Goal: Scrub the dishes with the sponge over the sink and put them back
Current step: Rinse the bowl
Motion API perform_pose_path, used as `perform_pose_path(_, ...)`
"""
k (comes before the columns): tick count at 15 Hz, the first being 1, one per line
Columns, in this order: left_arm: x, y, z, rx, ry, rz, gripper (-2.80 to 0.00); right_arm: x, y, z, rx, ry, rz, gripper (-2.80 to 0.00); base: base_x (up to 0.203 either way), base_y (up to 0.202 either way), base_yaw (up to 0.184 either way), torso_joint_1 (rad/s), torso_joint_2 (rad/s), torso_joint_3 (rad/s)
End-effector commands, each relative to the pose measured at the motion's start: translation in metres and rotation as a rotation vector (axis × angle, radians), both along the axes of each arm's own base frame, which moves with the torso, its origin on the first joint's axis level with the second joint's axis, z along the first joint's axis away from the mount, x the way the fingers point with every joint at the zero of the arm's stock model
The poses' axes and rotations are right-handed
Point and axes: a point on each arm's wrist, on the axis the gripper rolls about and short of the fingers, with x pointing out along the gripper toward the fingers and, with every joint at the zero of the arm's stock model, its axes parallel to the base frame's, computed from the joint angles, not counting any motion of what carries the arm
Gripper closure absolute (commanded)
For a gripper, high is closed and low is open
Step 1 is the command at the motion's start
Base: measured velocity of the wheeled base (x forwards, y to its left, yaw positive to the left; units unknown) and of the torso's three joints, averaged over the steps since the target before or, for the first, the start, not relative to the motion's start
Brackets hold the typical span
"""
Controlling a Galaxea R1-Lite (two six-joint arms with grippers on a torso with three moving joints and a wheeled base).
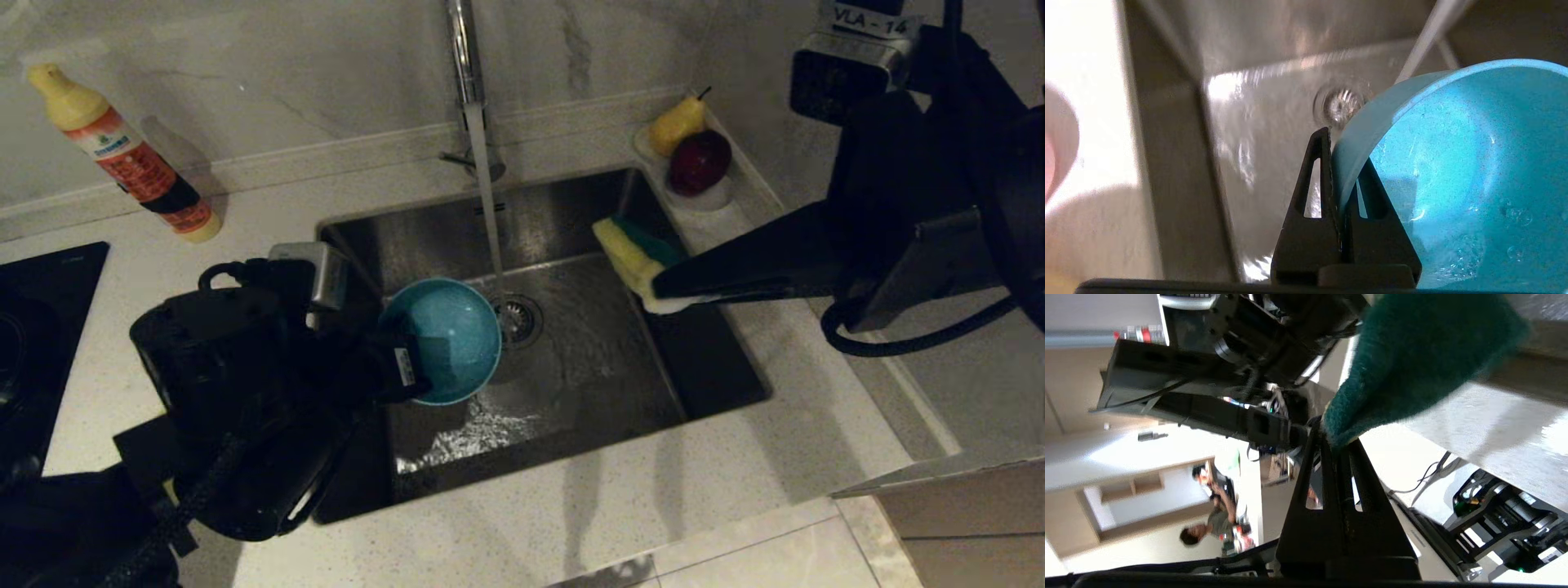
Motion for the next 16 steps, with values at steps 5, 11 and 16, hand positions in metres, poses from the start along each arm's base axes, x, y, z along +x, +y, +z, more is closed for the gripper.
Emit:
perform_pose_path(5,0.031,0.007,0.024,-0.141,0.271,0.057,0.0,-0.008,-0.024,-0.014,-0.002,0.011,-0.059,0.0,0.0,0.0,0.0,0.0,0.0,0.0)
perform_pose_path(11,0.079,-0.01,0.015,-0.263,0.329,0.103,0.0,-0.006,-0.027,-0.015,0.007,-0.006,-0.074,0.0,0.0,0.0,0.0,0.0,0.0,0.0)
perform_pose_path(16,0.106,-0.025,0.014,-0.324,0.309,0.107,0.0,0.0,-0.034,-0.02,-0.005,0.011,-0.115,0.0,0.0,0.0,0.0,0.0,0.0,0.0)
